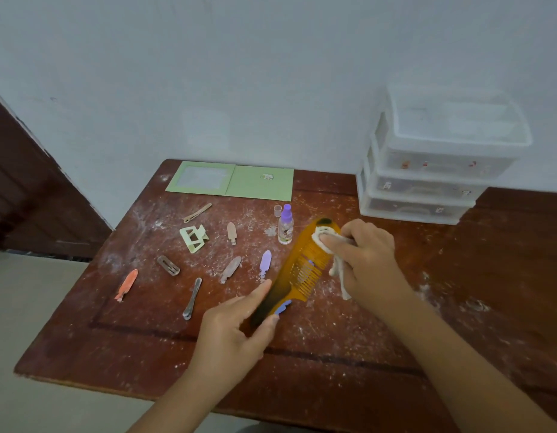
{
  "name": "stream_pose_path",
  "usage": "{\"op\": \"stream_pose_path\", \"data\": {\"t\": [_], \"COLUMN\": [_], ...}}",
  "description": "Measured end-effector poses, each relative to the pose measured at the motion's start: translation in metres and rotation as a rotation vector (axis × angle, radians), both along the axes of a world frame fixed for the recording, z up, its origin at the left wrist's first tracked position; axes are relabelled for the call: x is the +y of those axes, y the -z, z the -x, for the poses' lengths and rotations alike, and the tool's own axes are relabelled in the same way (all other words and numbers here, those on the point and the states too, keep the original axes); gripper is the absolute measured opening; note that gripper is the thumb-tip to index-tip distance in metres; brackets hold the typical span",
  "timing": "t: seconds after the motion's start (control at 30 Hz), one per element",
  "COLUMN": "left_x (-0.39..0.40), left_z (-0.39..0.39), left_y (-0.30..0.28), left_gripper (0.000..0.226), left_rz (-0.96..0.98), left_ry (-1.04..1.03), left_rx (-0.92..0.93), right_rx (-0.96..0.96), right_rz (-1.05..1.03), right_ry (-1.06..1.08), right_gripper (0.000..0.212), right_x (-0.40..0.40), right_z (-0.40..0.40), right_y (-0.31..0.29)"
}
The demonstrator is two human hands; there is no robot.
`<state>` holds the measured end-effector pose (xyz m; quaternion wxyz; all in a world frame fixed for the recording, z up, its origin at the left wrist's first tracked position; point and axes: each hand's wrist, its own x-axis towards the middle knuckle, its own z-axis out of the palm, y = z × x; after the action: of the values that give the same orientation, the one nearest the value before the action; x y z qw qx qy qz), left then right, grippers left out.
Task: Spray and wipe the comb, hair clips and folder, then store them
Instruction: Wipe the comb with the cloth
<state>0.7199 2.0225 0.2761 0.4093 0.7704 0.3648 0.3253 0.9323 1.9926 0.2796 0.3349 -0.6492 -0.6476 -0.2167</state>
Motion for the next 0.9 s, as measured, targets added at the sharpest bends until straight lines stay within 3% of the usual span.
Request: {"op": "stream_pose_path", "data": {"t": [0.13, 0.23, 0.27, 0.37, 0.5, 0.6, 0.67, 0.73, 0.9], "left_x": [-0.009, 0.000, 0.005, 0.010, 0.010, 0.009, 0.010, 0.013, 0.026], "left_z": [0.000, 0.001, 0.001, -0.002, -0.005, -0.007, -0.007, -0.007, -0.018], "left_y": [0.004, 0.007, 0.007, 0.008, 0.012, 0.015, 0.019, 0.020, 0.023], "left_gripper": [0.047, 0.055, 0.055, 0.051, 0.051, 0.052, 0.049, 0.051, 0.036], "left_rz": [0.097, 0.123, 0.101, 0.152, 0.194, 0.229, 0.273, 0.328, 0.445], "left_ry": [-0.030, -0.083, -0.074, -0.048, -0.047, -0.026, -0.033, -0.052, -0.059], "left_rx": [0.009, 0.048, 0.081, 0.132, 0.148, 0.151, 0.126, 0.107, 0.079], "right_rx": [0.002, -0.041, -0.019, 0.048, 0.064, 0.163, 0.390, 0.490, 0.508], "right_rz": [0.084, 0.287, 0.298, 0.178, 0.181, 0.455, 0.747, 0.821, 0.874], "right_ry": [0.051, 0.102, 0.102, 0.108, 0.134, 0.210, 0.264, 0.278, 0.217], "right_gripper": [0.036, 0.063, 0.061, 0.029, 0.032, 0.038, 0.029, 0.019, 0.043], "right_x": [-0.013, -0.032, -0.037, -0.041, -0.032, -0.018, -0.008, 0.001, 0.013], "right_z": [-0.001, -0.008, -0.010, -0.018, -0.015, -0.004, 0.005, 0.014, 0.012], "right_y": [0.022, 0.053, 0.058, 0.044, 0.036, 0.041, 0.049, 0.064, 0.084]}}
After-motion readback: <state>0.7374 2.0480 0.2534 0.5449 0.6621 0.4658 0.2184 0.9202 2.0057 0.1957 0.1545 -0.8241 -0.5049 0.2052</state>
